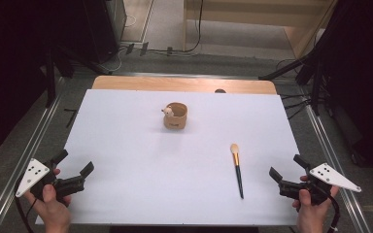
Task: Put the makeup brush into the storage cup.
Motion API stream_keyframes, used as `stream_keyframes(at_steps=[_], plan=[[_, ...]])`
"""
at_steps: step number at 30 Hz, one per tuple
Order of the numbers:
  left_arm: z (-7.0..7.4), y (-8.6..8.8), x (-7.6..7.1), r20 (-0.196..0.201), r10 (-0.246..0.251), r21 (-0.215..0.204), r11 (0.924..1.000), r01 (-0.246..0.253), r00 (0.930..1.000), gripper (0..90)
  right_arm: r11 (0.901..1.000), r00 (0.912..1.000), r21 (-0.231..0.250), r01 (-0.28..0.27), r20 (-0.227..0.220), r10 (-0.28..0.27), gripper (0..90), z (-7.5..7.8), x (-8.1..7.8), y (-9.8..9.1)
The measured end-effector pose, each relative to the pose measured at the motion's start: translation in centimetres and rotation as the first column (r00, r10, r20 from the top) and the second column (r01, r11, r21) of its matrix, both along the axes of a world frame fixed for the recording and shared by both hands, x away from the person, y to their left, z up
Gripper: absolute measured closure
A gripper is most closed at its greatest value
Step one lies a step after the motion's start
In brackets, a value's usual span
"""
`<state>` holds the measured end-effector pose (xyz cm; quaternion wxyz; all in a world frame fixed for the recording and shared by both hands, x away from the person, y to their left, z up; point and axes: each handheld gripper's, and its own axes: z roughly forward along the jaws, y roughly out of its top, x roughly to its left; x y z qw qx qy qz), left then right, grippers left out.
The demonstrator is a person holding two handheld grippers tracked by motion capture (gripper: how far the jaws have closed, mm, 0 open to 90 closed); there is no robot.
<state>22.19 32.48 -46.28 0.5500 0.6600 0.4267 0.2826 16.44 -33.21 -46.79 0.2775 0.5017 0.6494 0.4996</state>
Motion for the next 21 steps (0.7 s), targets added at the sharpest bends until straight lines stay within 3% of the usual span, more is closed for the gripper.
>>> stream_keyframes(at_steps=[4,9,13,21], plan=[[0.0,-0.4,0.0,-0.001,-0.011,0.012,0.9999,0.011,0.9999,0.0,0.9992,0.9989,-0.013,0.037,-0.027,-0.037,1.1,0.3,0.1,0.2],[0.0,-0.6,-0.1,-0.003,-0.018,0.015,0.9997,0.018,0.9998,0.0,0.9994,0.9987,-0.008,0.034,-0.038,-0.034,1.2,0.6,0.4,0.3],[0.0,-0.6,0.0,-0.006,-0.020,0.017,0.9997,0.020,0.9998,0.0,0.9998,0.9977,0.004,0.022,-0.065,-0.021,2.5,1.5,1.1,0.6],[0.1,-0.5,-0.1,-0.003,-0.012,0.005,0.9999,0.012,0.9999,0.0,0.9993,0.9922,-0.029,-0.023,-0.123,0.019,3.4,1.7,2.7,2.4]])
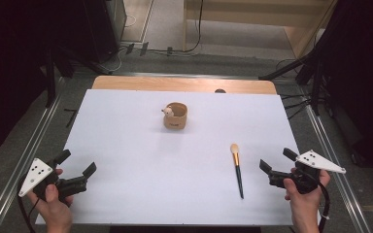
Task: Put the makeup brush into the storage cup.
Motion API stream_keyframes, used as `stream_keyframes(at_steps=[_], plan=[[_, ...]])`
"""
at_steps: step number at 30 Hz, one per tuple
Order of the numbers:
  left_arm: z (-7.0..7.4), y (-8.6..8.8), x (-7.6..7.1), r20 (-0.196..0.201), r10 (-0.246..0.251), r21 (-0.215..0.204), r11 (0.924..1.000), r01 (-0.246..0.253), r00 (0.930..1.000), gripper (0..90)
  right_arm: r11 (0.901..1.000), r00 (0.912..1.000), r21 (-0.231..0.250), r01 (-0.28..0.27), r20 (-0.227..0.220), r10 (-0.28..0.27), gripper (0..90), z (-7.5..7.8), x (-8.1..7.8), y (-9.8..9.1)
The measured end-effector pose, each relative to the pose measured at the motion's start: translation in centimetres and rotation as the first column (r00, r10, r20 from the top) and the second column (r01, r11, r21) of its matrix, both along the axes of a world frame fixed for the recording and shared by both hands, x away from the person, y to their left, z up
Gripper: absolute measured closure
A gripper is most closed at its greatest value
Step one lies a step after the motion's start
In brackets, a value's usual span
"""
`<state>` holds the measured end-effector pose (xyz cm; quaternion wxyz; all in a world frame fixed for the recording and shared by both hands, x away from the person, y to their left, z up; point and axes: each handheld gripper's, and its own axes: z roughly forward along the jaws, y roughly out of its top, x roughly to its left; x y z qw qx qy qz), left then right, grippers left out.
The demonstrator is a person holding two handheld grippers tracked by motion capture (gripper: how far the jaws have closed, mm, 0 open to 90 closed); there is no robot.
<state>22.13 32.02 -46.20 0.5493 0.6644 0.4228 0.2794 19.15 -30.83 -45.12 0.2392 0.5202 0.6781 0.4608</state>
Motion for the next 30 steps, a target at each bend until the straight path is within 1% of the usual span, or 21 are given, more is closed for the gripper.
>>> stream_keyframes(at_steps=[4,11,14,15,16,17,18,20,24,26,27,29,30], plan=[[0.1,0.0,0.0,0.003,-0.004,-0.002,1.0000,0.004,1.0000,0.0,0.9996,0.9995,-0.027,0.003,-0.031,-0.004,6.1,0.2,0.7,0.9],[0.1,0.1,-0.1,0.006,-0.003,-0.003,1.0000,0.004,1.0000,0.0,0.9990,0.9983,-0.043,-0.014,-0.058,0.011,7.0,0.6,1.6,2.0],[0.1,0.1,-0.1,0.005,-0.004,-0.003,1.0000,0.004,1.0000,0.0,0.9983,0.9965,-0.053,-0.026,-0.080,0.021,7.0,0.8,2.1,2.5],[0.1,0.1,-0.1,0.003,-0.003,-0.002,1.0000,0.003,1.0000,0.0,0.9961,0.9957,-0.086,-0.022,-0.092,0.014,7.7,0.9,2.4,2.9],[0.1,0.1,-0.1,0.003,-0.003,-0.002,1.0000,0.003,1.0000,0.0,0.9961,0.9957,-0.086,-0.022,-0.092,0.014,7.7,0.9,2.4,2.9],[0.2,0.0,-0.1,0.004,-0.005,-0.006,1.0000,0.005,1.0000,0.0,0.9948,0.9960,-0.101,-0.015,-0.090,0.006,9.7,0.9,2.5,3.0],[0.2,0.0,-0.1,0.004,-0.006,-0.005,1.0000,0.006,1.0000,0.0,0.9948,0.9949,-0.102,-0.005,-0.100,-0.005,14.2,1.1,2.7,3.1],[0.2,-0.1,-0.1,0.002,-0.010,0.000,1.0000,0.010,1.0000,0.0,0.9950,0.9946,-0.100,-0.001,-0.104,-0.009,14.2,1.2,2.8,3.2],[0.2,-0.3,-0.1,0.003,-0.011,0.002,0.9999,0.011,0.9999,0.0,0.9930,0.9927,-0.118,-0.008,-0.121,-0.006,14.2,1.6,3.3,3.5],[0.2,-0.3,-0.1,0.002,-0.012,0.008,0.9999,0.012,0.9999,0.0,0.9921,0.9910,-0.124,-0.020,-0.134,0.003,14.4,1.7,3.6,3.7],[0.2,-0.4,-0.1,0.003,-0.014,0.011,0.9998,0.014,0.9999,0.0,0.9920,0.9883,-0.125,-0.017,-0.152,-0.002,15.1,1.7,4.0,3.8],[0.1,-0.4,-0.1,0.002,-0.014,0.013,0.9998,0.014,0.9999,0.0,0.9916,0.9875,-0.128,-0.019,-0.157,-0.001,15.1,1.7,4.1,3.8],[0.1,-0.4,-0.1,0.002,-0.015,0.012,0.9998,0.015,0.9999,0.0,0.9903,0.9831,-0.137,-0.023,-0.183,-0.003,15.1,1.6,4.5,4.0]])
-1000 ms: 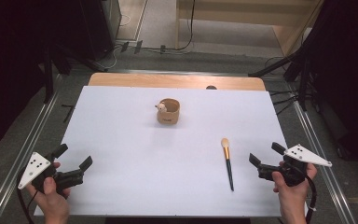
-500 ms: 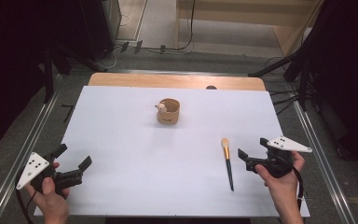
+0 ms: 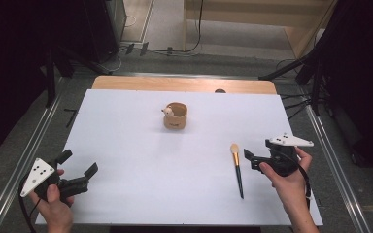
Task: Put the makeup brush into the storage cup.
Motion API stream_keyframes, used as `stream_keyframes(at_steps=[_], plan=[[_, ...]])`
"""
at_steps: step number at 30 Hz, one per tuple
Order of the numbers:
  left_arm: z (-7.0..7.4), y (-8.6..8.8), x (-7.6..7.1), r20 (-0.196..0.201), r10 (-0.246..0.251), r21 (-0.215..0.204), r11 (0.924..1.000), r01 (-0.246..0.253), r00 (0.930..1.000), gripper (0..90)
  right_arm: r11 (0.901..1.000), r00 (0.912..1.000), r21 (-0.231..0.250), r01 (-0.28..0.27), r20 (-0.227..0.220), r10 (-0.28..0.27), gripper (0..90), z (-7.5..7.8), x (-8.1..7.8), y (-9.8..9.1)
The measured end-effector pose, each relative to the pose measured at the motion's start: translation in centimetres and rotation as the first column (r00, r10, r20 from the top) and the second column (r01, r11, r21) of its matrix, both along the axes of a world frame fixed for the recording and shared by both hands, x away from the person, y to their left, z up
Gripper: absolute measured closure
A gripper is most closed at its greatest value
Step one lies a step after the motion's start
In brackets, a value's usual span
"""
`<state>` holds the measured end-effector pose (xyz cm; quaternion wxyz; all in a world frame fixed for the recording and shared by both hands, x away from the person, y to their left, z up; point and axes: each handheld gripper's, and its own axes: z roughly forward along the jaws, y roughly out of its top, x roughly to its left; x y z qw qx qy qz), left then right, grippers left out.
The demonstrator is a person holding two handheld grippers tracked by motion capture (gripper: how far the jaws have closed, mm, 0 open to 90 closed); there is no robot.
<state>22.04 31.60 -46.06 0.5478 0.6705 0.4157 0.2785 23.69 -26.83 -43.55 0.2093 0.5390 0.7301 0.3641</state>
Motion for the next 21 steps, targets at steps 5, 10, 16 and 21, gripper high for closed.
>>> stream_keyframes(at_steps=[5,10,16,21], plan=[[-0.1,-0.3,-0.1,-0.002,-0.013,0.006,0.9999,0.013,0.9999,0.0,0.9999,0.9988,-0.006,-0.013,-0.046,0.013,15.0,-0.3,0.8,0.2],[-0.1,-0.5,0.0,-0.003,-0.018,0.011,0.9998,0.018,0.9998,0.0,0.9996,0.9952,-0.019,-0.021,-0.096,0.019,17.4,-0.6,1.6,0.2],[-0.2,-0.5,0.0,-0.007,-0.016,0.008,0.9998,0.016,0.9999,0.0,0.9997,0.9823,-0.020,-0.016,-0.187,0.012,17.8,-1.1,2.6,0.4],[-0.2,-0.6,0.0,-0.010,-0.013,0.008,0.9999,0.013,0.9999,0.0,0.9988,0.9707,-0.037,-0.032,-0.239,0.022,18.0,-1.5,3.0,0.8]])
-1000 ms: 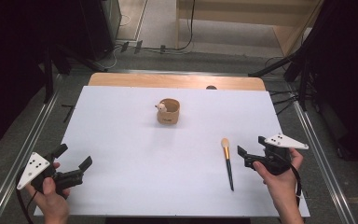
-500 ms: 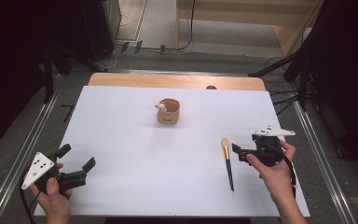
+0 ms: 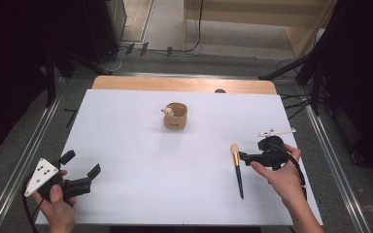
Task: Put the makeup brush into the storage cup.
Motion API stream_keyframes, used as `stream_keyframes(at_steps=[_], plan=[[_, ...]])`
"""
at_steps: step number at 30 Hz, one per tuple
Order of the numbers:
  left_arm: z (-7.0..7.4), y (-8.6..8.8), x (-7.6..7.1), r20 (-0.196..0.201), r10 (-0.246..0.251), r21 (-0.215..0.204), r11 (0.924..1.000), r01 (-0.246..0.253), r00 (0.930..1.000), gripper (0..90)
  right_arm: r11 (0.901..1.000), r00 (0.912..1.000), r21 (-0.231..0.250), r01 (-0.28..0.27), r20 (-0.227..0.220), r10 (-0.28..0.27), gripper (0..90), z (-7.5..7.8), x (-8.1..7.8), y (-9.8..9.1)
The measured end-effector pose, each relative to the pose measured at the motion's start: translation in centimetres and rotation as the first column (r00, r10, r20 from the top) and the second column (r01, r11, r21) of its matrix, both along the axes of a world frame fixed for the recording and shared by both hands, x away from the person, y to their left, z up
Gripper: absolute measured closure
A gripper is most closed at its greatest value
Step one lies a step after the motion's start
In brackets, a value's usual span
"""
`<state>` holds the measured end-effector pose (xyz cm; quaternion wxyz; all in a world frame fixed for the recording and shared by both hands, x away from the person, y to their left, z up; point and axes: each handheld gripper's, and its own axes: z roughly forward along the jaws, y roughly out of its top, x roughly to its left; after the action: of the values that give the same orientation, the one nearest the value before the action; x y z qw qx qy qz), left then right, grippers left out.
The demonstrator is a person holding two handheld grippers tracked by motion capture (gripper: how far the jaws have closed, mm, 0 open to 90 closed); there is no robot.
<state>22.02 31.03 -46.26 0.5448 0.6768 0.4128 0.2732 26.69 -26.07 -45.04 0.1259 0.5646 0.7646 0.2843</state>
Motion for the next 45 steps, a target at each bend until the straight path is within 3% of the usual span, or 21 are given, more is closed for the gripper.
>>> stream_keyframes(at_steps=[1,3,14,16,21,27,28,34,39,41,42,43,45], plan=[[0.0,0.0,0.0,0.001,0.001,0.002,1.0000,-0.001,1.0000,0.0,0.9999,0.9994,0.015,-0.009,-0.033,0.009,17.9,-0.1,0.2,0.1],[0.0,0.0,0.0,0.000,-0.001,0.003,1.0000,0.001,1.0000,0.0,0.9997,0.9988,0.015,-0.017,-0.046,0.018,18.9,-0.2,0.3,0.2],[-0.1,-0.1,0.0,-0.003,0.001,0.005,1.0000,-0.001,1.0000,0.0,0.9956,0.9946,-0.091,-0.025,-0.103,0.015,26.6,-0.9,0.8,1.6],[-0.1,-0.1,0.0,-0.004,-0.001,0.008,1.0000,0.001,1.0000,0.0,0.9950,0.9943,-0.096,-0.029,-0.105,0.019,27.0,-1.0,0.9,1.7],[-0.1,-0.2,0.1,-0.003,0.000,0.001,1.0000,0.000,1.0000,0.0,0.9960,0.9867,-0.086,-0.021,-0.163,0.007,31.0,-1.2,1.3,2.1],[-0.1,-0.2,0.1,-0.001,0.001,0.004,1.0000,-0.001,1.0000,0.0,0.9963,0.9656,-0.085,-0.011,-0.260,-0.011,38.7,-1.7,2.1,2.6],[-0.1,-0.1,0.1,-0.001,0.003,0.002,1.0000,-0.003,1.0000,0.0,0.9963,0.9656,-0.085,-0.011,-0.260,-0.011,38.7,-1.7,2.1,2.6],[-0.2,-0.2,0.1,-0.001,0.003,0.005,1.0000,-0.003,1.0000,0.0,0.9960,0.9420,-0.090,-0.001,-0.334,-0.029,45.1,-1.8,2.7,3.2],[-0.2,-0.3,0.2,-0.003,0.002,0.012,0.9999,-0.002,1.0000,0.0,0.9960,0.9274,-0.087,0.018,-0.371,-0.049,49.3,-2.1,3.3,3.5],[-0.2,-0.2,0.2,-0.004,0.004,0.010,0.9999,-0.004,1.0000,0.0,0.9959,0.9200,-0.086,0.026,-0.388,-0.057,51.2,-2.3,3.5,3.6],[-0.2,-0.2,0.2,-0.003,0.006,0.009,0.9999,-0.006,1.0000,0.0,0.9960,0.9112,-0.085,0.030,-0.407,-0.062,54.1,-2.5,3.7,3.6],[-0.2,-0.2,0.2,-0.003,0.005,0.008,1.0000,-0.005,1.0000,0.0,0.9960,0.9112,-0.085,0.030,-0.407,-0.062,54.1,-2.5,3.7,3.6],[-0.2,-0.1,0.2,-0.002,0.007,0.004,1.0000,-0.007,1.0000,0.0,0.9964,0.9029,-0.077,0.034,-0.425,-0.064,56.9,-2.8,3.9,3.7]])
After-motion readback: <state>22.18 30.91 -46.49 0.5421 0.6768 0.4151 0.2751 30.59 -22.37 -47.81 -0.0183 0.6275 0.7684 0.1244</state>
